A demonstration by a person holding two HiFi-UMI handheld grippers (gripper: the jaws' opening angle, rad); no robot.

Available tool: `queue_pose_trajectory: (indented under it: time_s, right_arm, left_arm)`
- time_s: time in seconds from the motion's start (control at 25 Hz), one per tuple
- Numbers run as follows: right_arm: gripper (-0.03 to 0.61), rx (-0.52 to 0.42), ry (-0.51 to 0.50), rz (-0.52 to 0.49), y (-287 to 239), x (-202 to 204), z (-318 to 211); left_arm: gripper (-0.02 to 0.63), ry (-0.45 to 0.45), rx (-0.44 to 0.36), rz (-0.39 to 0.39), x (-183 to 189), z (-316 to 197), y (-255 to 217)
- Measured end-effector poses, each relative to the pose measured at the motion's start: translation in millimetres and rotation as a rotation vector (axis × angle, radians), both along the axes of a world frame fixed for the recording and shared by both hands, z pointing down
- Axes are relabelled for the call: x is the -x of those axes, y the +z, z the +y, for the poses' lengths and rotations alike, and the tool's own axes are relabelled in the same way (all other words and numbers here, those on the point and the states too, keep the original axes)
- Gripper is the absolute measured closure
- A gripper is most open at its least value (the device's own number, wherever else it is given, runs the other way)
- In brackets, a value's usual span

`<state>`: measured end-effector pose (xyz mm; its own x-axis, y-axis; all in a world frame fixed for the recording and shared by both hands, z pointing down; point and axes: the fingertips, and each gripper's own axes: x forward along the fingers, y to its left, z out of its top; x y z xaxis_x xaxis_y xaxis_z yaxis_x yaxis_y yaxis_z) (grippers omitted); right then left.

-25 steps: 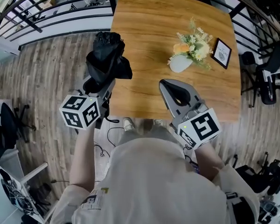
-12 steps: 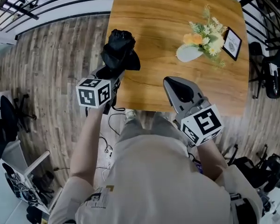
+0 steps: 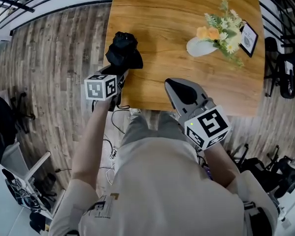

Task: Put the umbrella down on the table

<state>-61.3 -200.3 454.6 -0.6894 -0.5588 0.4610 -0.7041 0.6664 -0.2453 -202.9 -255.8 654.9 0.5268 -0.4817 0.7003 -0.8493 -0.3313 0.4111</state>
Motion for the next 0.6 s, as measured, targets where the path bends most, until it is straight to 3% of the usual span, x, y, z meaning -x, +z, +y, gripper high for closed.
queue_pose_trajectory:
  time_s: [0.16, 0.28, 0.6]
  right_arm:
    - [0.551, 0.02, 0.006, 0.011, 8, -3, 6]
    - [0.551, 0.016, 0.024, 0.003, 5, -6, 8]
    - [0.551, 0.004, 0.006, 0.019, 2, -4, 16]
  left_arm:
    - [0.368, -0.011, 0.032, -0.037, 2, 1, 21]
    - [0.368, -0.028, 0.065, -0.021, 1, 3, 34]
    - [0.367, -0.047, 0.066, -0.03, 0, 5, 56]
